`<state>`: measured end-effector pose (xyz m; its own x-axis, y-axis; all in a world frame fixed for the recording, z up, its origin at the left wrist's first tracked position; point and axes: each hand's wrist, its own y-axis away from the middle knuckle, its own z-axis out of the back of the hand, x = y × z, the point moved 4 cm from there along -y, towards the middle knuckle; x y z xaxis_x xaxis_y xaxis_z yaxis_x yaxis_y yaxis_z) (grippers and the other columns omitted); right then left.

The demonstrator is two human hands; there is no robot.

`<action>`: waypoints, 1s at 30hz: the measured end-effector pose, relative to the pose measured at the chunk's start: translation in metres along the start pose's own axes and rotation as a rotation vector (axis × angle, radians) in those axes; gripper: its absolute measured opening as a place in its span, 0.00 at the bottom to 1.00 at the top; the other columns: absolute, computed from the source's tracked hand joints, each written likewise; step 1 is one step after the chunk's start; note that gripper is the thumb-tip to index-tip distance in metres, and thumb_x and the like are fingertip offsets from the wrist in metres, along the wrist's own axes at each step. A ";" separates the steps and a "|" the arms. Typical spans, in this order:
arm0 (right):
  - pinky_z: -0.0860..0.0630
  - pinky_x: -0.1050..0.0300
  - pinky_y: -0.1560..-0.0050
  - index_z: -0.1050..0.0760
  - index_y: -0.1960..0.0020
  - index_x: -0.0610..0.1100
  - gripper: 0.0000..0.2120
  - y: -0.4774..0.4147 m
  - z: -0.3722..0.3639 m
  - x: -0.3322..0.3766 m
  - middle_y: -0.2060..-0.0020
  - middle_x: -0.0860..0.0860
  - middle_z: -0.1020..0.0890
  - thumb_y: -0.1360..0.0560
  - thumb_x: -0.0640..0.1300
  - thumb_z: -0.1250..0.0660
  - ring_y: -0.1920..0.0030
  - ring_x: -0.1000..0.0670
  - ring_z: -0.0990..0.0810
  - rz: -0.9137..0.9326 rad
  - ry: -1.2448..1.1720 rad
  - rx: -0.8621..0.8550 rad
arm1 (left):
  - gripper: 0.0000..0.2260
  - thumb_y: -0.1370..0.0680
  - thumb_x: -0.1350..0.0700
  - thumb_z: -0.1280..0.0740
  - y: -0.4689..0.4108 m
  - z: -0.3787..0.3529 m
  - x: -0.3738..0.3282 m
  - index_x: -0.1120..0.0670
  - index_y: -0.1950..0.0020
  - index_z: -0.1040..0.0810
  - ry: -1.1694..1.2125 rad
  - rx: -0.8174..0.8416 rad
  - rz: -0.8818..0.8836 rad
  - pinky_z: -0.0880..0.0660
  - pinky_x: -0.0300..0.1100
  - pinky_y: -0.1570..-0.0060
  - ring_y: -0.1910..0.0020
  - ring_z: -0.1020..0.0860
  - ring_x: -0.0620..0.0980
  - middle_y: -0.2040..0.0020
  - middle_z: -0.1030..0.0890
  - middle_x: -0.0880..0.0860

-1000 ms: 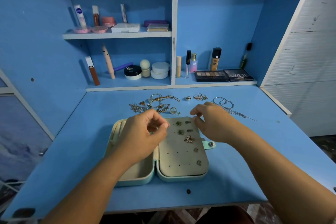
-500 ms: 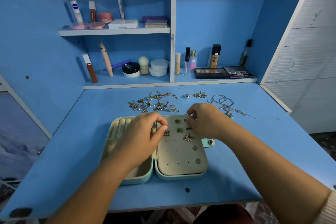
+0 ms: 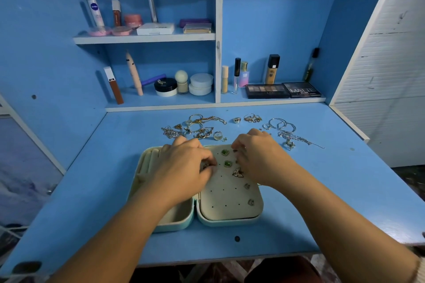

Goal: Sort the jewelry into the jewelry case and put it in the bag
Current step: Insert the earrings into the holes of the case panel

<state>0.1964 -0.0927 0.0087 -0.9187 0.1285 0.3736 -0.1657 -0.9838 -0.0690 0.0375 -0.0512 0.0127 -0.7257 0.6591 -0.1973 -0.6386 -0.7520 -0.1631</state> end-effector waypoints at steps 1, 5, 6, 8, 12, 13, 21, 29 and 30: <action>0.29 0.52 0.42 0.27 0.37 0.48 0.14 -0.001 -0.001 -0.002 0.41 0.47 0.28 0.21 0.45 0.41 0.38 0.46 0.32 -0.011 0.001 0.002 | 0.09 0.22 0.42 0.38 -0.001 0.000 -0.001 0.40 0.46 0.21 0.016 0.017 0.005 0.34 0.43 0.48 0.43 0.33 0.46 0.49 0.26 0.40; 0.29 0.54 0.43 0.28 0.35 0.47 0.15 -0.004 -0.003 -0.009 0.41 0.48 0.28 0.21 0.46 0.40 0.39 0.47 0.29 -0.048 -0.057 0.026 | 0.02 0.21 0.46 0.38 -0.005 -0.006 -0.002 0.41 0.51 0.27 0.080 0.104 -0.017 0.35 0.47 0.42 0.42 0.34 0.46 0.50 0.28 0.41; 0.29 0.55 0.43 0.29 0.34 0.47 0.16 -0.005 -0.003 -0.010 0.40 0.48 0.29 0.21 0.47 0.40 0.39 0.47 0.29 -0.059 -0.066 0.039 | 0.01 0.21 0.46 0.38 -0.004 -0.007 -0.001 0.40 0.53 0.28 0.102 0.103 -0.029 0.35 0.47 0.42 0.43 0.34 0.45 0.52 0.28 0.39; 0.29 0.55 0.43 0.31 0.31 0.46 0.18 -0.007 -0.004 -0.011 0.38 0.48 0.30 0.21 0.48 0.40 0.40 0.47 0.27 -0.088 -0.079 0.060 | 0.03 0.22 0.46 0.36 -0.002 -0.009 0.002 0.41 0.55 0.27 0.173 0.071 -0.046 0.34 0.47 0.42 0.46 0.32 0.42 0.55 0.28 0.37; 0.26 0.56 0.54 0.29 0.33 0.47 0.18 -0.012 -0.004 -0.014 0.39 0.48 0.29 0.22 0.49 0.39 0.47 0.47 0.24 -0.137 -0.131 0.086 | 0.02 0.24 0.49 0.32 0.003 -0.009 0.005 0.44 0.56 0.23 0.290 -0.004 -0.067 0.30 0.45 0.46 0.50 0.29 0.42 0.56 0.24 0.38; 0.26 0.56 0.56 0.28 0.34 0.47 0.17 -0.012 -0.003 -0.015 0.39 0.48 0.28 0.22 0.49 0.38 0.48 0.47 0.24 -0.143 -0.148 0.086 | 0.02 0.24 0.50 0.32 0.004 -0.009 0.005 0.44 0.56 0.23 0.305 -0.006 -0.068 0.30 0.44 0.47 0.50 0.28 0.41 0.56 0.23 0.38; 0.23 0.53 0.50 0.27 0.35 0.47 0.16 -0.014 0.001 -0.017 0.49 0.51 0.24 0.23 0.44 0.37 0.52 0.49 0.23 -0.249 -0.387 0.061 | 0.06 0.25 0.55 0.29 0.008 -0.006 0.008 0.44 0.56 0.20 0.537 -0.028 0.022 0.28 0.28 0.57 0.57 0.23 0.36 0.60 0.19 0.41; 0.21 0.54 0.53 0.25 0.36 0.46 0.15 -0.012 0.004 -0.018 0.50 0.52 0.23 0.22 0.41 0.37 0.52 0.50 0.22 -0.257 -0.533 -0.007 | 0.06 0.23 0.55 0.30 0.005 -0.006 0.003 0.43 0.55 0.19 0.492 0.041 0.006 0.25 0.36 0.53 0.56 0.22 0.38 0.58 0.18 0.41; 0.21 0.54 0.53 0.25 0.37 0.46 0.15 -0.012 0.004 -0.017 0.51 0.52 0.23 0.22 0.41 0.38 0.53 0.50 0.22 -0.254 -0.539 -0.013 | 0.06 0.23 0.55 0.30 0.004 -0.006 0.002 0.42 0.55 0.19 0.488 0.038 0.002 0.26 0.34 0.55 0.57 0.22 0.38 0.58 0.18 0.41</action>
<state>0.2160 -0.0840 0.0071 -0.5385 0.2751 0.7965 -0.3640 -0.9284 0.0746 0.0349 -0.0533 0.0060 -0.5287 0.5701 -0.6289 -0.6526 -0.7467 -0.1283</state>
